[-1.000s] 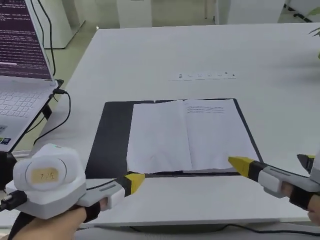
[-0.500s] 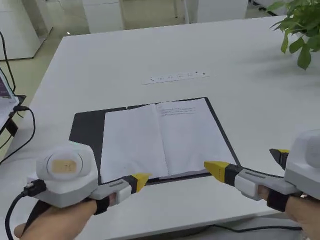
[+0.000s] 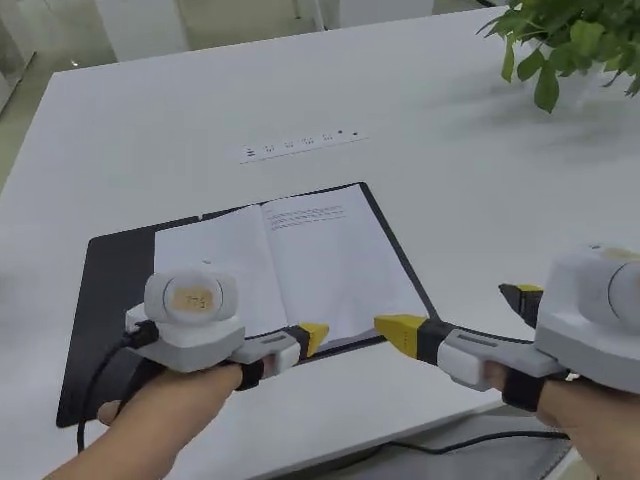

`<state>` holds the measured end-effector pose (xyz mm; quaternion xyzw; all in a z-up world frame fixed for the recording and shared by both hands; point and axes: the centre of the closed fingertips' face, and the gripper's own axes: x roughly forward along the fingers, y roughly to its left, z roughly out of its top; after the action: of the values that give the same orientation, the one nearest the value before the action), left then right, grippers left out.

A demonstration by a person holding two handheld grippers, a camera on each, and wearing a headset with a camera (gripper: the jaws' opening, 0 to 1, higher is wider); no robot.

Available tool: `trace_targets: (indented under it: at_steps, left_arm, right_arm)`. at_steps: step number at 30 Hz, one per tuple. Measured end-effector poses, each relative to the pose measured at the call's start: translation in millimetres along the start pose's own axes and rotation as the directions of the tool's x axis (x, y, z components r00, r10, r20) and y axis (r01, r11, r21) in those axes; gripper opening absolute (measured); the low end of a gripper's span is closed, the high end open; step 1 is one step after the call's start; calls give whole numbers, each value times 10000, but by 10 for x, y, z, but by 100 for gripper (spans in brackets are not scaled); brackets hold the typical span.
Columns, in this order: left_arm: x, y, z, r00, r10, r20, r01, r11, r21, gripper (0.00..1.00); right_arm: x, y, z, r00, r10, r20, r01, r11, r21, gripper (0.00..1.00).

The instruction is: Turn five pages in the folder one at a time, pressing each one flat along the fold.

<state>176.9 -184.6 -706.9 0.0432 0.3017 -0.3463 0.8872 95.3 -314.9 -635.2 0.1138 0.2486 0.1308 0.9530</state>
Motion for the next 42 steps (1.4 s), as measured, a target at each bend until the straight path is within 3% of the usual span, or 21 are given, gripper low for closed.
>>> trace_targets:
  at_steps: [11,18,29,34,37,38,39,40,41,42]
  left_arm:
    - [413,-285,-29,9985,-448,-308,456,9986,273,70]
    - [711,-403,29,9983,-578,-4,577,9968,556,68]
    - [1082,-547,17,9983,-579,42,576,9971,502,63]
    - [1193,-561,-22,9992,-389,49,386,9981,486,62]
    - [1261,-564,-115,9996,-232,-153,235,9994,253,62]
    - [1274,-529,-93,9999,79,121,-89,9965,836,61]
    - [1277,-513,-115,9996,261,112,-271,9942,1042,58]
    - [1282,-515,-118,9992,319,230,-340,9947,969,57]
    - [1280,-491,-96,9973,551,491,-577,9970,525,55]
    - [1278,-480,-106,9968,596,529,-626,9963,581,53]
  right_arm:
    - [-1,26,-49,9989,442,-144,-443,9990,-88,95]
    - [8,8,-25,9979,655,22,-655,9979,23,94]
    - [68,-42,-56,9969,787,-29,-786,9966,231,93]
    - [83,-54,-58,9966,828,-26,-826,9960,343,93]
    - [88,-62,-63,9966,830,-8,-829,9957,418,92]
    - [92,-68,-76,9966,823,-48,-820,9956,449,92]
    - [94,-71,-85,9966,821,-78,-816,9956,462,92]
    - [96,-73,-93,9966,823,-106,-817,9956,462,92]
    - [95,-70,-101,9964,838,-142,-831,9955,451,92]
    - [91,-64,-105,9962,853,-150,-845,9955,435,92]
